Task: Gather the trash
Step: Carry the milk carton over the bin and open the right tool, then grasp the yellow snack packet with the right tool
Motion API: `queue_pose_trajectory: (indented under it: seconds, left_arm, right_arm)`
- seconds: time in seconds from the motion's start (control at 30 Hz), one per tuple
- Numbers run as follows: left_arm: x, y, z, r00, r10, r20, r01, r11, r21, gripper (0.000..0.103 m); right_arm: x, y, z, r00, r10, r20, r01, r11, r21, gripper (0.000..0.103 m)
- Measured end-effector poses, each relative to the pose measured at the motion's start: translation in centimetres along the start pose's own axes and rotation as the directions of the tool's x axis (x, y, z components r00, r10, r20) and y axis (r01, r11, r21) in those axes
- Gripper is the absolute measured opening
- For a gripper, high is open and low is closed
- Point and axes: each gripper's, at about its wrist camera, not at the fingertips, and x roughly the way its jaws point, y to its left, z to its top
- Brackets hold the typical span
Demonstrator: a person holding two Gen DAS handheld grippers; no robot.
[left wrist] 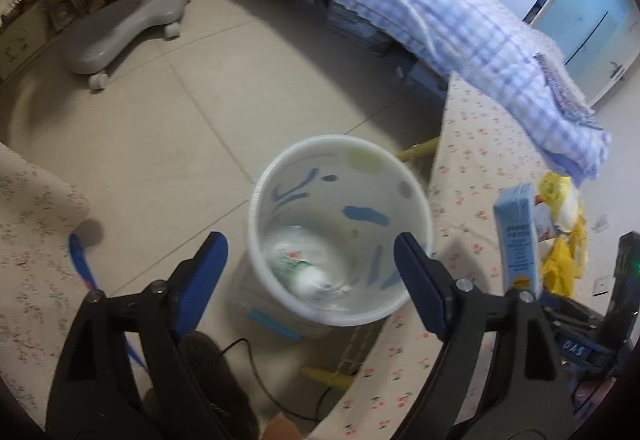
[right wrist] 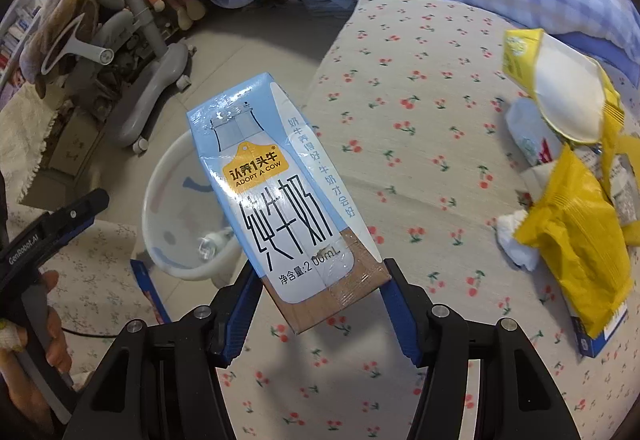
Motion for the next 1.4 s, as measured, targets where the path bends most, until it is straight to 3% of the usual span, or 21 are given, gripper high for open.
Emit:
queue_pose_trajectory:
  seconds: [0.07, 0.17, 0.53, 0.63, 0.73, 1.0, 1.17, 1.4]
  left_arm:
    - [-0.4, 0.5, -0.3, 0.998, 0.056, 0.011, -0.056, 0.998, 0.024, 0.100]
    - [-0.9, 1.3, -0.6, 0.993, 0.110, 0.034, -0.112, 0.992, 0.058, 0.100]
    - [-1.8, 2.8, -1.5, 0.981, 0.183, 0.062, -0.191, 0.970, 0.150, 0.102]
    - [-2.0, 3.1, -1.7, 0.982, 0.179, 0.058, -0.186, 0.970, 0.154, 0.102]
    - [-2.1, 3.2, -1.9, 0.984, 0.172, 0.052, -0.178, 0.972, 0.156, 0.102]
    - [-1.8, 2.2, -2.2, 0.989, 0.145, 0.023, -0.146, 0.972, 0.184, 0.102]
    - [-1.0, 0.7, -2.5, 0.994, 0.102, -0.031, -0.094, 0.977, 0.191, 0.102]
    - [0.1, -2.5, -3.2, 0.993, 0.043, -0.108, -0.018, 0.975, 0.221, 0.102]
  right_arm:
    - [0.4, 0.8, 0.2, 1.000, 0.010, -0.002, -0.010, 1.000, -0.005, 0.061]
    - [1.3, 2.2, 0.6, 1.000, 0.025, -0.010, -0.025, 1.000, -0.015, 0.061]
    - [4.2, 6.0, 1.6, 0.998, 0.062, -0.030, -0.064, 0.997, -0.051, 0.062]
    - [4.2, 6.4, 1.8, 0.996, 0.090, -0.006, -0.091, 0.995, -0.049, 0.063]
    - [3.9, 6.4, 1.9, 0.995, 0.101, 0.002, -0.101, 0.994, -0.038, 0.076]
    - [2.2, 5.2, 1.2, 0.999, 0.047, 0.027, -0.047, 0.998, -0.032, 0.077]
    - [0.2, 2.5, 0.4, 0.999, -0.020, 0.043, 0.021, 1.000, -0.022, 0.078]
    - [-3.3, -4.5, -0.7, 0.989, -0.133, 0.066, 0.129, 0.990, 0.063, 0.080]
